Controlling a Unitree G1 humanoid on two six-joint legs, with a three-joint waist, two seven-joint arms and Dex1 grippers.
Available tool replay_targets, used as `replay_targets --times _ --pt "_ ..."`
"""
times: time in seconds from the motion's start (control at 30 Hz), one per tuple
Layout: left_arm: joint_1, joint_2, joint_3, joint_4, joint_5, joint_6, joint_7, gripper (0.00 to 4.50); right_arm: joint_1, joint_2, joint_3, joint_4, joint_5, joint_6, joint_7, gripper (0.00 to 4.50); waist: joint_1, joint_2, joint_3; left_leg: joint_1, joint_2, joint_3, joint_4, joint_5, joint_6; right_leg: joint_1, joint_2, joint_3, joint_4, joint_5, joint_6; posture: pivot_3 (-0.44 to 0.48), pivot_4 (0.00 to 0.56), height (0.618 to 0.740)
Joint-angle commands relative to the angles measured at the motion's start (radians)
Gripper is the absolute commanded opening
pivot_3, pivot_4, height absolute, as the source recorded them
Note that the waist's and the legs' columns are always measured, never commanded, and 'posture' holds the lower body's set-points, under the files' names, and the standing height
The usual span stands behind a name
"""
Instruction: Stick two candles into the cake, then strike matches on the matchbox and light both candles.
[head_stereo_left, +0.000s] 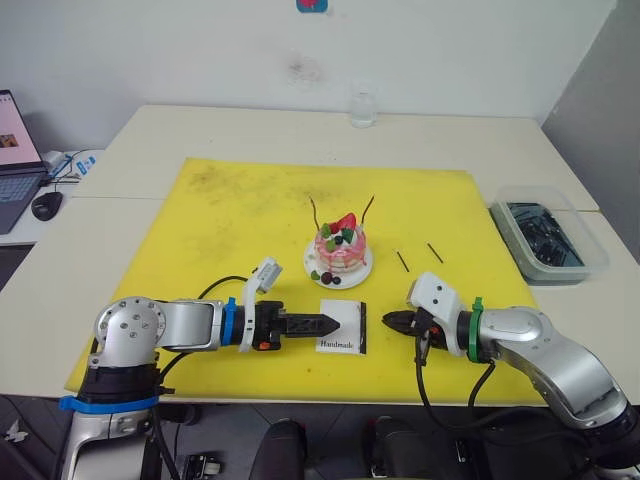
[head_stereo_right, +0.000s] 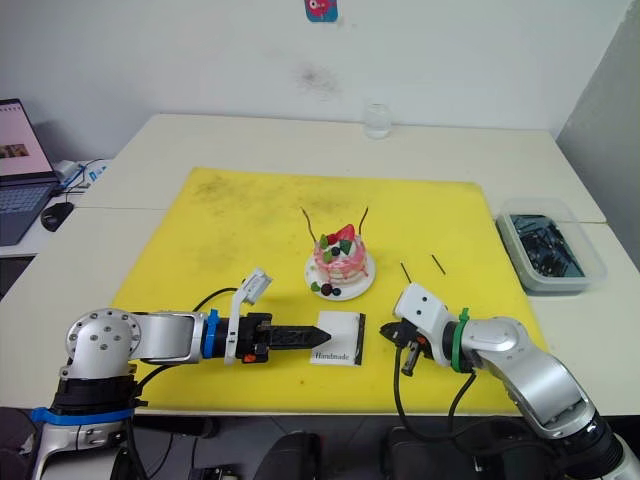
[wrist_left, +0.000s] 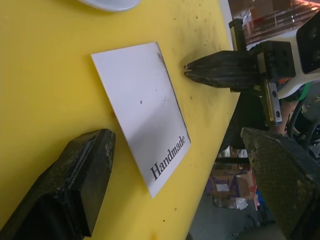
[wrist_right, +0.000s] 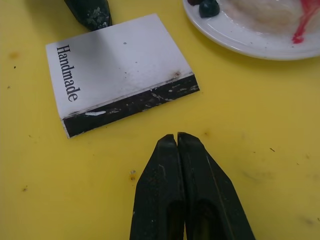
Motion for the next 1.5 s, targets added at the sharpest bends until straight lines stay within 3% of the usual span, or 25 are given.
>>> replay_targets --times 0.03,0.27,0.77,0.87,1.27,1.5 --pt "0.008 -0.032 -0.006 -0.017 -0.018 0.01 0.025 4.5 -0.031 0.014 0.039 -0.001 -0.01 0.01 0.003 0.06 0.002 0.0 0.0 0.0 0.0 0.0 0.0 0.0 0.0 0.0 0.0 0.0 0.0 0.0 0.0 0.0 0.15 0.74" --pt "0.02 -0.059 -0.012 -0.027 -0.007 0.009 0.044 4.5 -0.079 0.063 0.11 0.038 -0.039 -0.002 -0.004 0.06 0.006 0.0 0.0 0.0 0.0 0.0 0.0 0.0 0.0 0.0 0.0 0.0 0.0 0.0 0.0 0.0 0.15 0.74" --pt "0.029 -0.096 -0.024 -0.035 0.023 -0.004 0.052 4.5 -0.16 0.113 0.118 0.048 -0.032 0.006 0.022 0.06 0.018 0.0 0.0 0.0 -0.001 0.0 0.0 0.0 0.0 0.0 0.0 0.0 -0.001 0.0 0.0 0.0 0.15 0.74" --pt "0.035 -0.093 -0.031 -0.046 0.055 -0.022 0.049 3.91 -0.163 0.118 0.116 0.043 -0.026 0.017 0.021 0.0 0.018 0.0 0.0 0.0 -0.001 0.0 0.0 0.0 0.0 0.0 0.0 0.0 -0.001 0.0 0.0 0.0 0.15 0.74" --pt "0.023 -0.07 -0.029 -0.093 0.115 -0.06 -0.023 0.13 -0.157 0.131 0.072 0.009 -0.004 0.06 0.002 0.0 0.017 0.0 0.0 -0.001 0.0 0.0 0.0 0.0 0.0 0.0 -0.001 0.0 -0.001 0.0 0.0 0.0 0.15 0.74" --pt "-0.062 -0.015 0.001 -0.094 -0.083 0.036 -0.087 0.02 -0.128 0.045 -0.138 -0.104 0.112 0.179 0.018 0.0 0.018 -0.001 0.0 -0.001 0.001 -0.001 0.0 0.0 0.0 -0.001 0.0 -0.001 -0.001 0.0 0.0 0.0 0.15 0.74"
